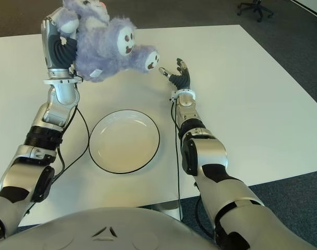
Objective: Put the doll into the plate.
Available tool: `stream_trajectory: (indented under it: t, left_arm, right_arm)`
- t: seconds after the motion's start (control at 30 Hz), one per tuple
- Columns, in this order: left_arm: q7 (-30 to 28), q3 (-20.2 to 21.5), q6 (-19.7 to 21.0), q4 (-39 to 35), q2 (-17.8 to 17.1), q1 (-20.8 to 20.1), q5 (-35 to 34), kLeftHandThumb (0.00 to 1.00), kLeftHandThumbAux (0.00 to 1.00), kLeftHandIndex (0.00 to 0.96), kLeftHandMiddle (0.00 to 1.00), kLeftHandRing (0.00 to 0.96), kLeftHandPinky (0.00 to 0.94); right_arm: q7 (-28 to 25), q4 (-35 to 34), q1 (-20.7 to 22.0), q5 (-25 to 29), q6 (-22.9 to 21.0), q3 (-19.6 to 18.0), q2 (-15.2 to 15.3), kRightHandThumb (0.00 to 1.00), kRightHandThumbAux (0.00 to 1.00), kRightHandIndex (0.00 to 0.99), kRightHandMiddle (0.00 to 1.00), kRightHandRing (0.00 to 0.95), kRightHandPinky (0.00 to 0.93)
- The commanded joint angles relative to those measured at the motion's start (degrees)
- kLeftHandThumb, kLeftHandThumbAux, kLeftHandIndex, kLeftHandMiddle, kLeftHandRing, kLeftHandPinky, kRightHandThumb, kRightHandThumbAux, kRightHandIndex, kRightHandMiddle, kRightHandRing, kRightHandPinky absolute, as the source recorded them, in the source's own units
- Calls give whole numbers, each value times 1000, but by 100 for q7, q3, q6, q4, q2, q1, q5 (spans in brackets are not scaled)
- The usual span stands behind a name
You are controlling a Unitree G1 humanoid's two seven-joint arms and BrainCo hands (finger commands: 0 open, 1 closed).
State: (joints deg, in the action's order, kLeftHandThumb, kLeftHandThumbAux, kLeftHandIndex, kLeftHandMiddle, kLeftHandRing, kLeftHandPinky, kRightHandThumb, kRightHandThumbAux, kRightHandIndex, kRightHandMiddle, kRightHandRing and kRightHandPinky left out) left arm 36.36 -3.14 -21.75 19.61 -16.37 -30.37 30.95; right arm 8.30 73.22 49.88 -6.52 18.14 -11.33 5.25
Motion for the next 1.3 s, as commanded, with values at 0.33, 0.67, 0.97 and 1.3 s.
stream_trajectory:
  t: [0.33,0.67,0.97,1.3]
  left_arm:
    - [-153,-4,-194,-397,60,313,-51,849,659,434,549,849,832]
    - [-461,9,-308,-625,86,454,-214,849,659,430,549,844,826]
    - [-707,52,-284,-952,152,632,-298,849,660,427,551,834,811]
    - [-1163,68,-56,-1932,475,1163,-532,851,665,406,544,806,804]
  right_arm:
    - [5,461,-577,20,-638,-1,-135,103,731,86,68,44,34]
    - [13,461,-572,26,-641,-7,-136,98,734,82,63,42,31]
    - [8,463,-578,24,-650,-2,-142,94,734,76,61,40,30]
    - [27,462,-582,24,-646,-3,-141,103,739,72,58,36,21]
